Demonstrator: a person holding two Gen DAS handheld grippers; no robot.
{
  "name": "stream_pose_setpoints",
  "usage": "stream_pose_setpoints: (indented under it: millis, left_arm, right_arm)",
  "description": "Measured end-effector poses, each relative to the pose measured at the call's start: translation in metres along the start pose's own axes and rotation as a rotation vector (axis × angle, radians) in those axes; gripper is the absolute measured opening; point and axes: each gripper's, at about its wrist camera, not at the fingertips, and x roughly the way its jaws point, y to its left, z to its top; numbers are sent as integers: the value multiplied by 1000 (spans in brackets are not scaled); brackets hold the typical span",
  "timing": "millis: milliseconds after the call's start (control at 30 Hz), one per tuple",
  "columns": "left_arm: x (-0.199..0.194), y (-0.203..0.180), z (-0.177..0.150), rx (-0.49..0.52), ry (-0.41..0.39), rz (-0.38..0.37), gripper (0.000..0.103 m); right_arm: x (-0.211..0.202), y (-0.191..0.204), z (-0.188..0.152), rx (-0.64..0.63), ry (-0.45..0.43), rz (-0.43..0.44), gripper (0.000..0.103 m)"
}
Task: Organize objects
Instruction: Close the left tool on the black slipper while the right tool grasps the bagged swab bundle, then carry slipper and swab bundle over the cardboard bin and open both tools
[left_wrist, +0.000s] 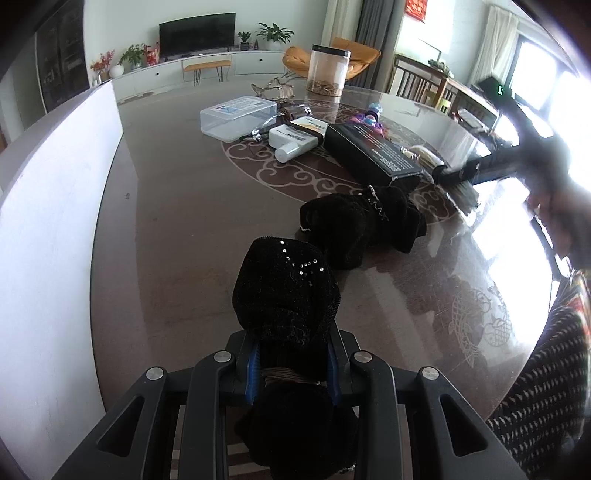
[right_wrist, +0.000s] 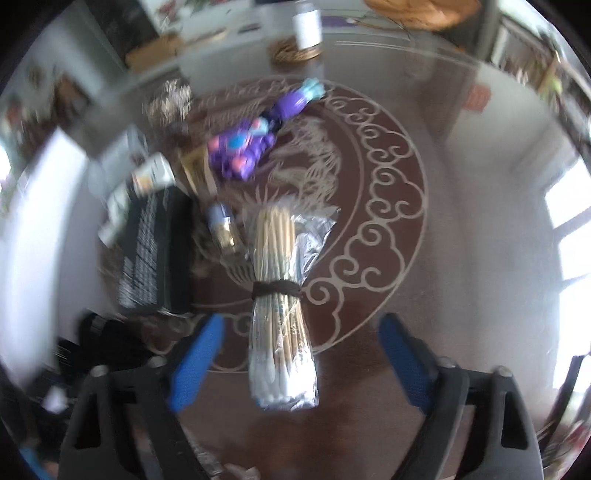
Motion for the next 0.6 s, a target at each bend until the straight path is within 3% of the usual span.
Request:
stream_pose_setpoints:
  millis: [33,100,200,333,467,600]
  left_arm:
    - [-3,1,-1,-7,-9,-8,27]
    - [-18,1,-4,-14,-50,-43,27]
    - [-46,-3,-5,-9,-104,-75,27]
    - [-83,-1,3,-28,-175,-117,27]
    - [-123,16,17,-75,-254,-144,27]
    - [-174,59,25,-123,-354,-75,27]
  right_arm:
    - [5,4,-5,-13,3,-13,30]
    - [4,7,-18,-23,-45,-36,30]
    - [-6,0,-43,32,-76,-1,30]
    - [-50,6,-77,76,-161,68,30]
    - [-104,42,-81,26,-241,150,30]
    - [-155,112,-68,-66,-333,315,30]
